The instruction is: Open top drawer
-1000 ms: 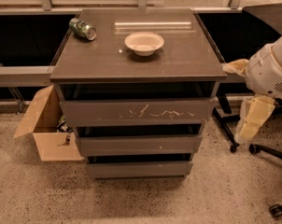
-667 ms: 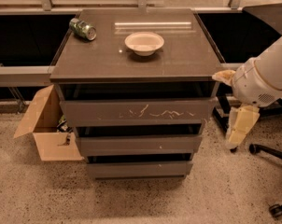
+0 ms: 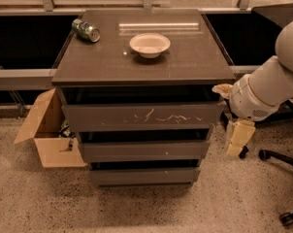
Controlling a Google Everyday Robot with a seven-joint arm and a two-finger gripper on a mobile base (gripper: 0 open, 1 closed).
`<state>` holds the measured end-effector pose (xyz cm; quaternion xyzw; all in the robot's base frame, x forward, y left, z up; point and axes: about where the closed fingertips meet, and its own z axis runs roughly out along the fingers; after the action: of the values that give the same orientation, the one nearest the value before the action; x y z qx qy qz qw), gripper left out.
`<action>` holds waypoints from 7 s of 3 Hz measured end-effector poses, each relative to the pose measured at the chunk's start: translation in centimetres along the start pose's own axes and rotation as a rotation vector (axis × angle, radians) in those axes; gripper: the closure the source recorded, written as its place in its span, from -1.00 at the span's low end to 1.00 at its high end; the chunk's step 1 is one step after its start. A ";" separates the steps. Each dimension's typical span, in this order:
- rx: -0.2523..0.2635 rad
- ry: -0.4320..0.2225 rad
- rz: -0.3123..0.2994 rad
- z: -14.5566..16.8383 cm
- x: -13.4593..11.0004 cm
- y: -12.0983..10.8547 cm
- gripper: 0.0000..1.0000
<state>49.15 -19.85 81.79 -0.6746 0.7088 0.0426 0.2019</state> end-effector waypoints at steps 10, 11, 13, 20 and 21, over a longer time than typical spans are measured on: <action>-0.019 0.077 -0.072 18.3 3.8 -9.5 -0.15; -0.016 0.057 -0.081 17.4 3.3 -8.8 0.44; -0.016 0.057 -0.081 16.1 2.9 -9.1 1.00; -0.120 0.008 -0.129 16.4 2.1 -3.8 -1.00; -0.176 -0.001 -0.152 16.7 1.8 -1.3 -0.64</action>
Offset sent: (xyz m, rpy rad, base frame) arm 0.0535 0.0179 -0.0845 -0.0818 -0.0125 0.0932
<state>54.22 -16.09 66.16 -0.7414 0.6490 0.0895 0.1452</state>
